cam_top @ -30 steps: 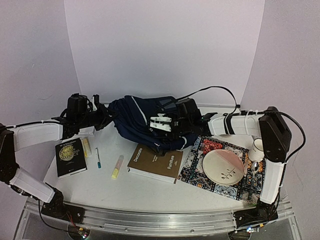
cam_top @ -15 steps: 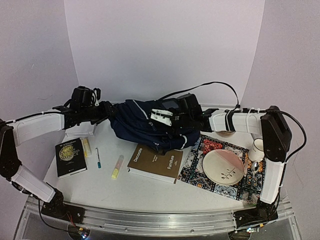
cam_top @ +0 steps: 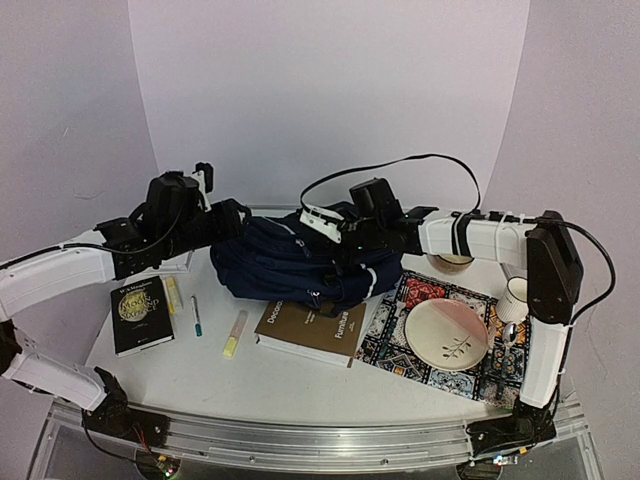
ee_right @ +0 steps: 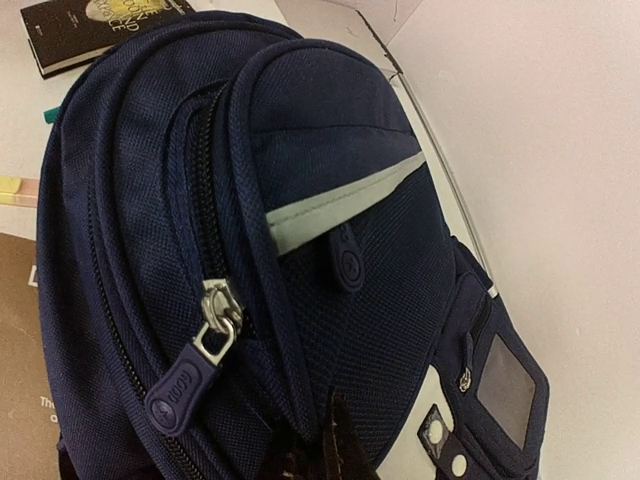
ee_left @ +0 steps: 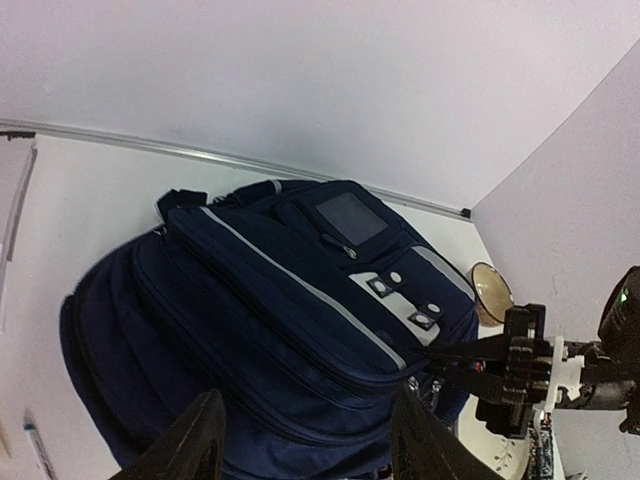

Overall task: Pack the student bag
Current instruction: Grab the upper front pocket of the student bag.

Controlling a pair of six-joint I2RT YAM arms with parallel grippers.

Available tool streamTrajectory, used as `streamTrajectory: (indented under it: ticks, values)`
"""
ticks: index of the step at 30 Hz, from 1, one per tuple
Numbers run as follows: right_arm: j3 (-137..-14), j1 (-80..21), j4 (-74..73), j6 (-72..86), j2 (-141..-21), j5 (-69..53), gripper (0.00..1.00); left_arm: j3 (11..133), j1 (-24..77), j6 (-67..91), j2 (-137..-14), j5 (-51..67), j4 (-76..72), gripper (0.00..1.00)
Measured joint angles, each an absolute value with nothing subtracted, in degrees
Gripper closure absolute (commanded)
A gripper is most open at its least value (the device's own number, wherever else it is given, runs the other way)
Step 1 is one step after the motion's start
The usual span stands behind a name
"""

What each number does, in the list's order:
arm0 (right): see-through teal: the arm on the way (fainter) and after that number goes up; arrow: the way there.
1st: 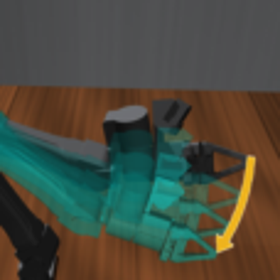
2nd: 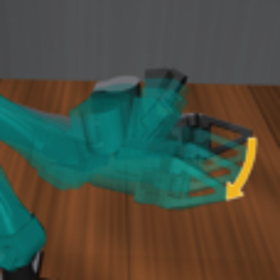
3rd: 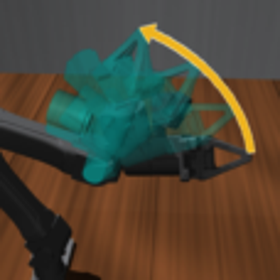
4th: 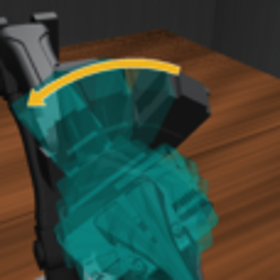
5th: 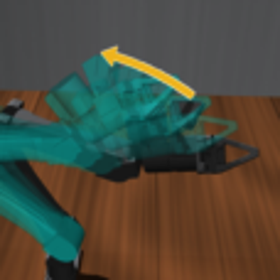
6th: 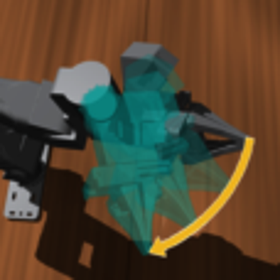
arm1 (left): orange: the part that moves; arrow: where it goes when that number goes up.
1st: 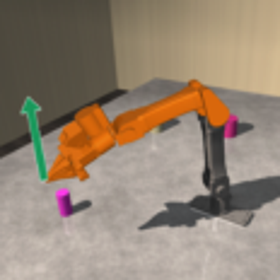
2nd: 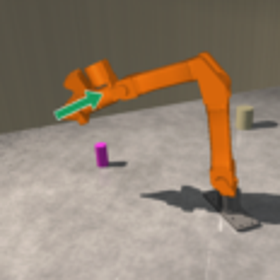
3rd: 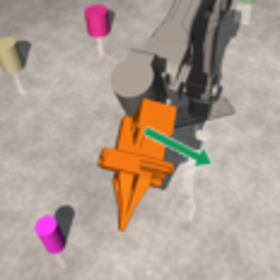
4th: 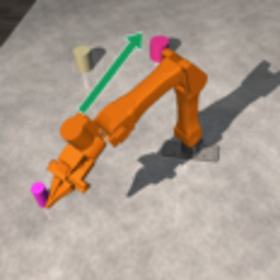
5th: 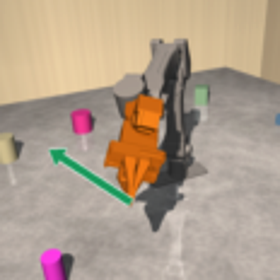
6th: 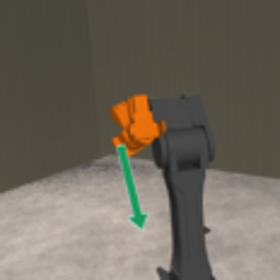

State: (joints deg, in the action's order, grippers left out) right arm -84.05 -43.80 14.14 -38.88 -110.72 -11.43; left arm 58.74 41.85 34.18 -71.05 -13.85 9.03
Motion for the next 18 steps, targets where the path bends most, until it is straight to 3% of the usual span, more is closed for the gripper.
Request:
streamTrajectory:
  ticks: [9, 18]
  values:
    - [-87.7, -44.4, 12.6, -32.3, -112.3, -10.0, 1.00, 58.0, 52.6, 38.2, -77.7, -16.8, 5.7, 0.55]
    - [-88.2, -45.0, 12.6, -26.8, -113.5, -9.6, 1.00, 57.4, 53.6, 41.7, -84.3, -17.1, -0.5, 0.69]
